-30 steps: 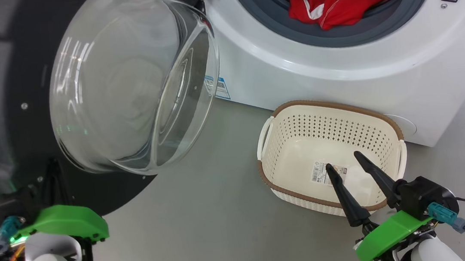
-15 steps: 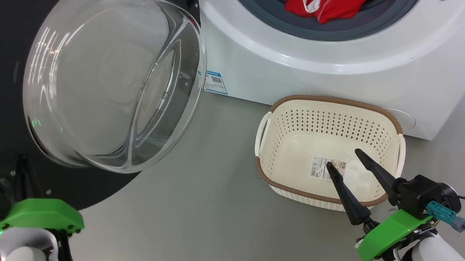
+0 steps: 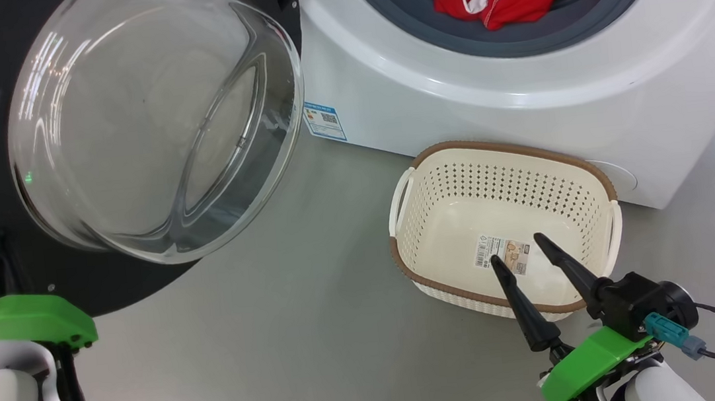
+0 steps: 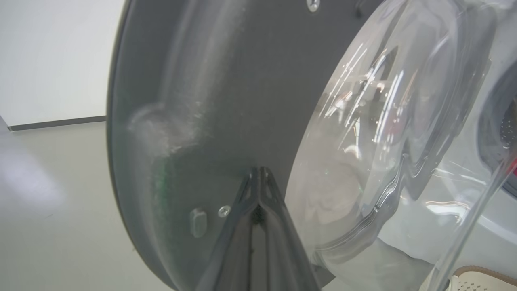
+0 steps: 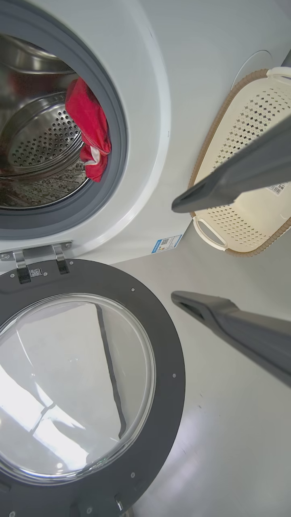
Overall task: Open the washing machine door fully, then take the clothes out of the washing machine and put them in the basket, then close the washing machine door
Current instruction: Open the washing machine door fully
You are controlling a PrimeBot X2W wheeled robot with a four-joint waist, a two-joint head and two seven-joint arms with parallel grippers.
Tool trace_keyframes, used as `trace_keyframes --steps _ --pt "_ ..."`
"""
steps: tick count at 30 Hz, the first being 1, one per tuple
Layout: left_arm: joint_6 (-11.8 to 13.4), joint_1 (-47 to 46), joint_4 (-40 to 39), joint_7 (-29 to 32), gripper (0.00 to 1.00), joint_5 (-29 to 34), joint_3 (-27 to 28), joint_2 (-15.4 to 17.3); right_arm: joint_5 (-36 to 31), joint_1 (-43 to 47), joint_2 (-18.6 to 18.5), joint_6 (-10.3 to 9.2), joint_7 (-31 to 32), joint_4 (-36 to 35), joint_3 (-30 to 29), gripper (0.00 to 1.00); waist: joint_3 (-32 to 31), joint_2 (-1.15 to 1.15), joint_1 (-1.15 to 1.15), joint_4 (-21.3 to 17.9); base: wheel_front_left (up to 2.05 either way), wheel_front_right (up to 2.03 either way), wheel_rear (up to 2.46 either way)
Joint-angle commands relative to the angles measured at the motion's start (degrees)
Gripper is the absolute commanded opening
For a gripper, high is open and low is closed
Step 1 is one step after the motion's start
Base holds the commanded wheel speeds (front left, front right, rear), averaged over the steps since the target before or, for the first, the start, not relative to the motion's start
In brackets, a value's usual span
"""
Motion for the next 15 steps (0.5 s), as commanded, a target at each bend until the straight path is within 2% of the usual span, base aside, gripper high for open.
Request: trace_keyframes --steps 1,8,15 --pt "-0.15 -1.95 -0.62 -0.68 0.0 0.67 2.98 3.91 -0.13 -2.02 0.34 0.37 -0.09 -1.16 1.51 1.0 -0.04 0.0 0.0 -0.04 0.0 0.0 0.0" --pt "-1.86 -0.35 -1.14 -0.69 0.0 1.66 5.7 2.34 0.61 -1.99 0.34 0.37 -0.12 -1.5 2.07 1.0 -0.24 0.0 0.0 -0.07 0.0 0.0 0.0" --pt "-3.49 0.77 -2.37 -0.69 0.0 2.99 6.03 -0.2 1.3 -1.89 0.34 0.37 -0.19 -0.99 2.37 1.0 -1.31 0.0 0.0 0.06 0.0 0.0 0.0"
